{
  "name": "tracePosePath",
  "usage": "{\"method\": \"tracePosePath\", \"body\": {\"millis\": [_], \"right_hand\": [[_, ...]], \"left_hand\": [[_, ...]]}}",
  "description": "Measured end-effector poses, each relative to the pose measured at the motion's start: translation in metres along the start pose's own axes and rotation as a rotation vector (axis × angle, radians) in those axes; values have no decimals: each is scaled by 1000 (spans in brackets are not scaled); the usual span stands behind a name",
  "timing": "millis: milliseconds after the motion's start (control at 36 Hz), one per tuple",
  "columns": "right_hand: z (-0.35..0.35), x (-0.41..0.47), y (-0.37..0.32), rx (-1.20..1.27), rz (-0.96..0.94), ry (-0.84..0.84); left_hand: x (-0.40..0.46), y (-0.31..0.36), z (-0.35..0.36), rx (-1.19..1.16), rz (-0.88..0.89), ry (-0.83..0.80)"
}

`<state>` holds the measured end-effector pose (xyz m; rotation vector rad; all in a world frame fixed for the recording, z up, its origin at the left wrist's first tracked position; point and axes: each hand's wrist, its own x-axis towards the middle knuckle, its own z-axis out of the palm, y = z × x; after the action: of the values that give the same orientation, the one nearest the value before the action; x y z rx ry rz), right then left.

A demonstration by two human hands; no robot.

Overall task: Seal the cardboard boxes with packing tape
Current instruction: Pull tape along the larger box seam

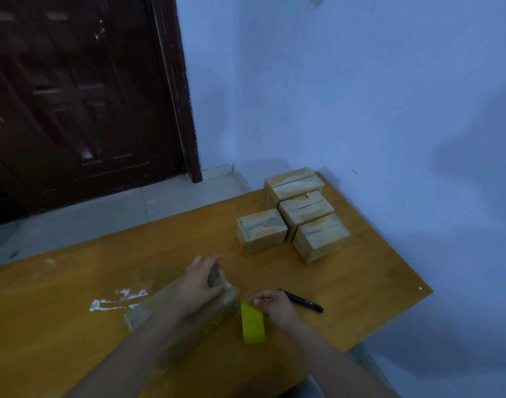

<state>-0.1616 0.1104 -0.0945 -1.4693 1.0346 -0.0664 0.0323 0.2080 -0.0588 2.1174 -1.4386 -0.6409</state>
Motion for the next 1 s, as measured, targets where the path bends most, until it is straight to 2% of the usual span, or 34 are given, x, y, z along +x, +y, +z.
{"method": "tracePosePath", "body": {"millis": [111,194,333,528,694,833,1000], "right_hand": [[1,2,0,18,0,10],[2,3,2,26,-10,10],[3,6,2,49,9,-2],[2,6,4,34,18,3],[1,7,5,51,32,6],[2,8,3,57,10,17],[3,7,2,58,19,-3]], "left_hand": [[-9,9,-2,-165,-60,270],[-6,17,0,-26,-146,393],[14,20,2,85,-376,244],[27,21,3,124,-457,220],[25,16,7,210,-347,213],[20,2,6,247,-205,134],[19,1,10,372,-165,104]]}}
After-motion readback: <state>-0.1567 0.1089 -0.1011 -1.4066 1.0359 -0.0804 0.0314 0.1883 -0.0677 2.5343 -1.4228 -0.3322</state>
